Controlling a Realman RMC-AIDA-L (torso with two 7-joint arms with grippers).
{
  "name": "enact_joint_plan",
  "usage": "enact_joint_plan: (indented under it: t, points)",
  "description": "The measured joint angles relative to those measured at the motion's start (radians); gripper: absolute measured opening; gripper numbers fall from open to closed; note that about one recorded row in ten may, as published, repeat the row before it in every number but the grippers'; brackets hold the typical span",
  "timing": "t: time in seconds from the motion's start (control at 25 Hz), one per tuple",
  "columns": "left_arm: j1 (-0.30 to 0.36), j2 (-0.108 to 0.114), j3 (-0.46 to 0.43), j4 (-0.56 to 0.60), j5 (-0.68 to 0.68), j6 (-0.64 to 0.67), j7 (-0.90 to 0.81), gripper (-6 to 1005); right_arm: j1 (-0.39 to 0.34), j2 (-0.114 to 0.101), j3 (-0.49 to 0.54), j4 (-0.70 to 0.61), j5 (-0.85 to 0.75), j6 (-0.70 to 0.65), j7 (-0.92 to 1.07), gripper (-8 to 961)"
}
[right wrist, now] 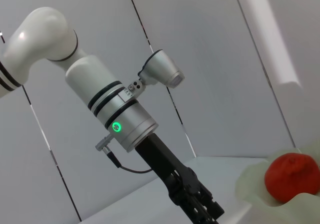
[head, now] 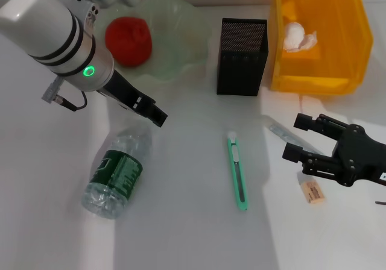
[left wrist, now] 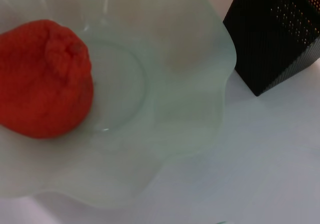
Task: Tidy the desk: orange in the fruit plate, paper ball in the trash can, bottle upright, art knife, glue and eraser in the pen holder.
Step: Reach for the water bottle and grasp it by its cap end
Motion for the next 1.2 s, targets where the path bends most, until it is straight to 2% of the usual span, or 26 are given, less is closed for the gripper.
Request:
enact_joint_plan:
  t: [0.48, 1.04, 1.2]
  points:
    - [-0.003, 0.001, 0.018, -0.115, -0.030, -0.120, -0.001, 842, 0.002, 0.002, -0.003, 0.022, -0.001, 0.005, -0.026, 841]
    - [-0.006, 0.001, 0.039, -0.156, -0.040, -0.160, 0.004, 840, 0.004, 0.004, 0.006, 0.048, -0.001, 0.013, -0.027, 841]
    - [-0.002, 0.001, 0.042, -0.157, -0.040, -0.163, 0.004, 725, 0.004, 0.004, 0.007, 0.051, -0.001, 0.014, -0.027, 841]
